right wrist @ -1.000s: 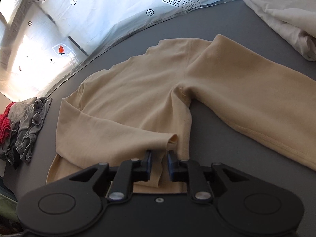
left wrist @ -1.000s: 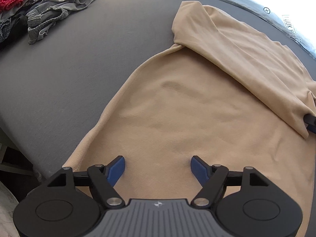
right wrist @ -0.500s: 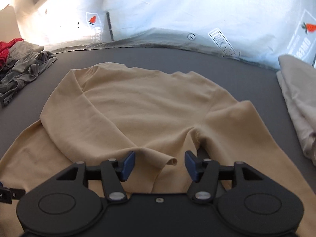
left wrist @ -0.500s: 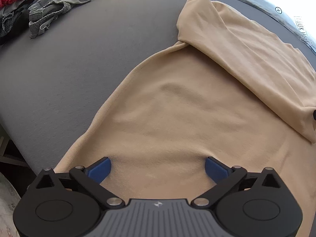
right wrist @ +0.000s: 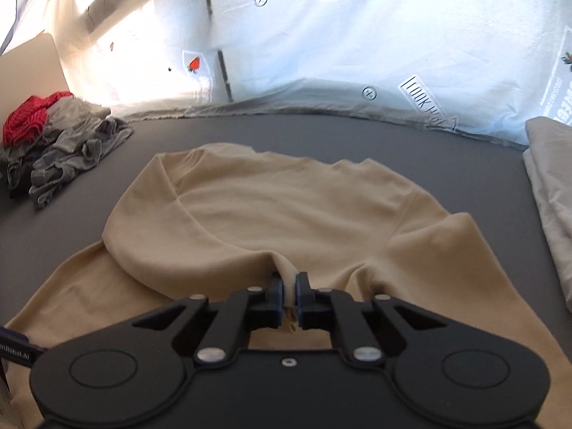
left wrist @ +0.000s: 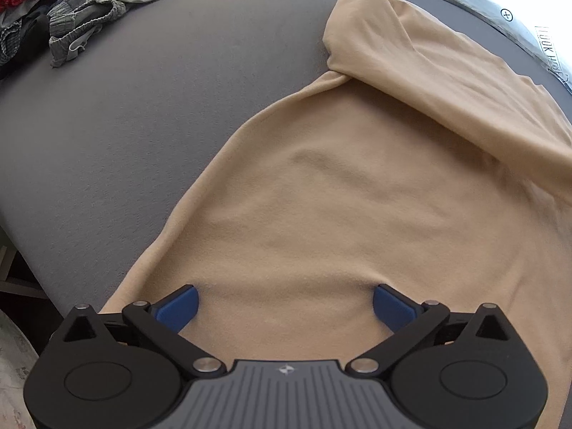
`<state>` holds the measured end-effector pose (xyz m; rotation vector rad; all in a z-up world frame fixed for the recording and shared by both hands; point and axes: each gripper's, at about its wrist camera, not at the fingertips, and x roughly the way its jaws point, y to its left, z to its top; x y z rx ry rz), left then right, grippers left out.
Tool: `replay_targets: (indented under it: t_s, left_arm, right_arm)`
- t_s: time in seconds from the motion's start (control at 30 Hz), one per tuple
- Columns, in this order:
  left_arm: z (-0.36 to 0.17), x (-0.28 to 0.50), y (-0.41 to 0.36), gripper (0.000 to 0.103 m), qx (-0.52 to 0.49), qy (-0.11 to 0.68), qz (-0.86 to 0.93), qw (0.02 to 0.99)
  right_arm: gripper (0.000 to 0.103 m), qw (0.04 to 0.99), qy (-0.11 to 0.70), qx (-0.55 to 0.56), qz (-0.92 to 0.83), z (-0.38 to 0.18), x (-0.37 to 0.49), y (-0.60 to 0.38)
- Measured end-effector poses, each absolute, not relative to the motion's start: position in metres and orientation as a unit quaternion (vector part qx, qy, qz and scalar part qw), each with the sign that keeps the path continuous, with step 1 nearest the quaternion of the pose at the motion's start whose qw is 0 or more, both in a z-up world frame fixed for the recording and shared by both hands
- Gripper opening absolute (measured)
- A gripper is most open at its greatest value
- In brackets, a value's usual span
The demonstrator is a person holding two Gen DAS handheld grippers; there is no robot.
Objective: Fold clothes
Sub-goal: 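Fold the held sleeve across the shirt body with the right tool, release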
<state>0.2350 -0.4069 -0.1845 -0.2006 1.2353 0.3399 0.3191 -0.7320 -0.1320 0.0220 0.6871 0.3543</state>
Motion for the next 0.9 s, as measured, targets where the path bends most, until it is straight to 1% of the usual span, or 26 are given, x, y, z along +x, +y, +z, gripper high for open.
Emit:
replay_targets:
  t_s: [0.13,0.2,0.23,0.47,0.67,0.77,0.87,0.9]
  left_arm:
    - [-0.182,0.237,-0.413,0.102,-0.087,0.579,0.170,0.793]
    - [-0.176,0.236,-0.423,0.098,-0.067,0.576,0.159,0.799]
    - [-0.171,0.234,-0.428,0.096,-0.063,0.571,0.148,0.805]
    - [-0.125,0.228,-0.449,0.096,-0.084,0.489,0.080,0.865]
    - [-0.125,0.230,-0.438,0.096,-0.130,0.476,0.087,0.865]
    - [-0.125,0.221,-0.426,0.096,-0.152,0.471,0.093,0.864]
    - [-0.124,0.208,-0.413,0.096,-0.160,0.459,0.103,0.868]
    - [-0.124,0.202,-0.409,0.096,-0.159,0.456,0.108,0.869]
  right_arm:
    - [0.007,0.942,0.308,-0.009,0.130,-0.118,0.321,-0.755]
    - [0.007,0.947,0.303,-0.013,0.109,-0.114,0.321,-0.769]
    - [0.007,0.947,0.305,-0.008,0.096,-0.115,0.321,-0.778]
    - [0.007,0.945,0.326,-0.003,0.003,-0.128,0.317,-0.829]
    - [0.007,0.940,0.336,-0.029,-0.061,-0.139,0.312,-0.845]
    - [0.008,0.928,0.363,-0.031,-0.078,-0.147,0.312,-0.843]
    - [0.013,0.924,0.372,-0.047,-0.079,-0.149,0.304,-0.827]
    - [0.016,0.925,0.369,-0.046,-0.075,-0.147,0.301,-0.822]
